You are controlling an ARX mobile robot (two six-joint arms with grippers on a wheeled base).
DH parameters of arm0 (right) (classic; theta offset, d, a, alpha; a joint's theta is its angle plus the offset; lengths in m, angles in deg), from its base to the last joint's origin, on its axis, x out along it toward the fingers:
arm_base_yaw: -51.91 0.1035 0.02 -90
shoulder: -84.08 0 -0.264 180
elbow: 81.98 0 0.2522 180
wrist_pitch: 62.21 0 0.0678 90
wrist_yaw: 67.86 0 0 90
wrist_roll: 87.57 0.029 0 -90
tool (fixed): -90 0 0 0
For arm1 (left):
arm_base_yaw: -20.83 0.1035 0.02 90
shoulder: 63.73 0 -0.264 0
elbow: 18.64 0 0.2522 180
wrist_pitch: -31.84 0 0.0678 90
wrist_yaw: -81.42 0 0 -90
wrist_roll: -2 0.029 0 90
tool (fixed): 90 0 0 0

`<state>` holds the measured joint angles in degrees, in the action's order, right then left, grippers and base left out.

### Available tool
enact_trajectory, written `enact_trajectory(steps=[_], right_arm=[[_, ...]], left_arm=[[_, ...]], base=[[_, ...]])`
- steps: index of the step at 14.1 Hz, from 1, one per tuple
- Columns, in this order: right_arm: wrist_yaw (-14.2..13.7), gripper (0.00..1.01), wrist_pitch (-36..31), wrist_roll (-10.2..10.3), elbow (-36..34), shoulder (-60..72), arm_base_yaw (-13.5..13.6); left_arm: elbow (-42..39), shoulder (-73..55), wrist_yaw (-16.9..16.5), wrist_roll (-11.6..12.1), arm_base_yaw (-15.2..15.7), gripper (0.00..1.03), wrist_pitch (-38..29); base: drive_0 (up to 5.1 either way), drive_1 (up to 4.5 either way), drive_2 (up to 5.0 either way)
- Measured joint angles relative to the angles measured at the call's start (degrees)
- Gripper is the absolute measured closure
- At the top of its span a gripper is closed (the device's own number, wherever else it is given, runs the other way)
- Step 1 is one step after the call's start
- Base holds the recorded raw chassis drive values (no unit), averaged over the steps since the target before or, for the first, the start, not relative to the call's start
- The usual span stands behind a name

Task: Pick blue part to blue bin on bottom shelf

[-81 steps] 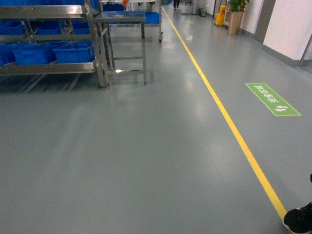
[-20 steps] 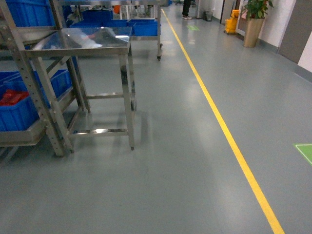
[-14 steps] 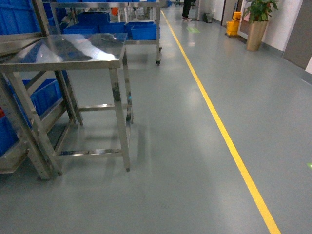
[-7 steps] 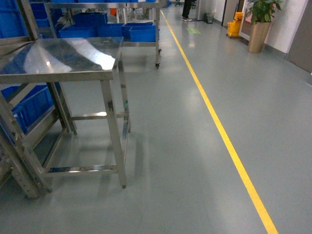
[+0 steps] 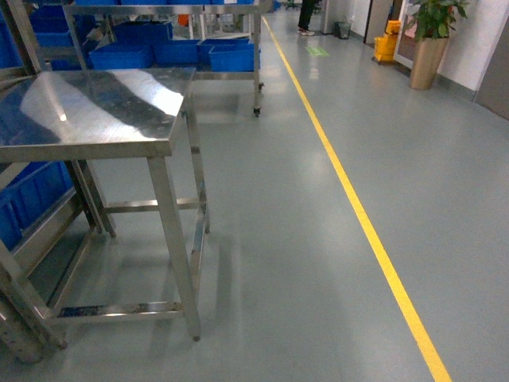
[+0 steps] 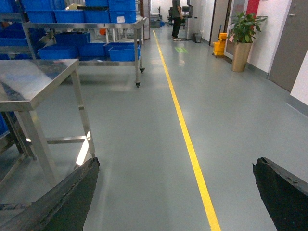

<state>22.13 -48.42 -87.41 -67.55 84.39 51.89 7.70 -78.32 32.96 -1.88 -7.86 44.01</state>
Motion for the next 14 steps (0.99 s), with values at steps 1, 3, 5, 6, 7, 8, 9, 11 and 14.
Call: enact_trajectory(steps=[1, 3, 5, 6, 7, 8, 9, 11, 14], right_arm=[[0.00, 0.03, 0.31, 0.00, 0.00, 0.00, 0.00], [0.00, 0.03, 0.09, 0.00, 0.00, 0.00, 0.00], [0.00, 0.03, 0.04, 0.02, 0.00, 0.00, 0.00], [0.00, 0.03, 0.37, 0.02, 0.00, 0.00, 0.00], [0.00, 0.03, 0.28, 0.00, 0.00, 0.00, 0.00], [0.00, 0.03, 0.24, 0.00, 0.00, 0.00, 0.00], [0.00, 0.03, 0.20, 0.00, 0.00, 0.00, 0.00], [0.00, 0.03, 0.39, 0.00, 0.00, 0.00, 0.00], [0.00, 0.03, 0.24, 0.00, 0.00, 0.00, 0.00]], left_arm=[[0.00, -0.02, 0.04, 0.00, 0.00, 0.59, 0.50], [0.00, -0.02, 0.02, 0.00, 0.00, 0.59, 0.11], [0.00, 0.04, 0.04, -0.02, 0.00, 0.59, 0.24], [0.00, -0.02, 0.00, 0.00, 0.00, 0.59, 0.42], [-0.07, 0.00, 0.04, -0.02, 0.00, 0.59, 0.26], [-0.07, -0.02, 0.02, 0.00, 0.00, 0.59, 0.39], [-0.07, 0.02, 0.00, -0.02, 0.00, 0.59, 0.26], [-0.07, -0.20, 0.00, 0.00, 0.00, 0.59, 0.24], [-0.07, -0.17, 0.00, 0.00, 0.00, 0.59, 0.33]], base=[[0.0, 4.17, -4.3], [-0.1, 4.15, -4.3], [-0.1, 4.15, -4.3], [0.0, 4.23, -4.2], [0.1, 4.30, -4.2], [0.0, 4.30, -4.3], [0.1, 3.02, -2.8], [0.0, 0.00, 0.0], [-1.5, 1.12, 0.5]])
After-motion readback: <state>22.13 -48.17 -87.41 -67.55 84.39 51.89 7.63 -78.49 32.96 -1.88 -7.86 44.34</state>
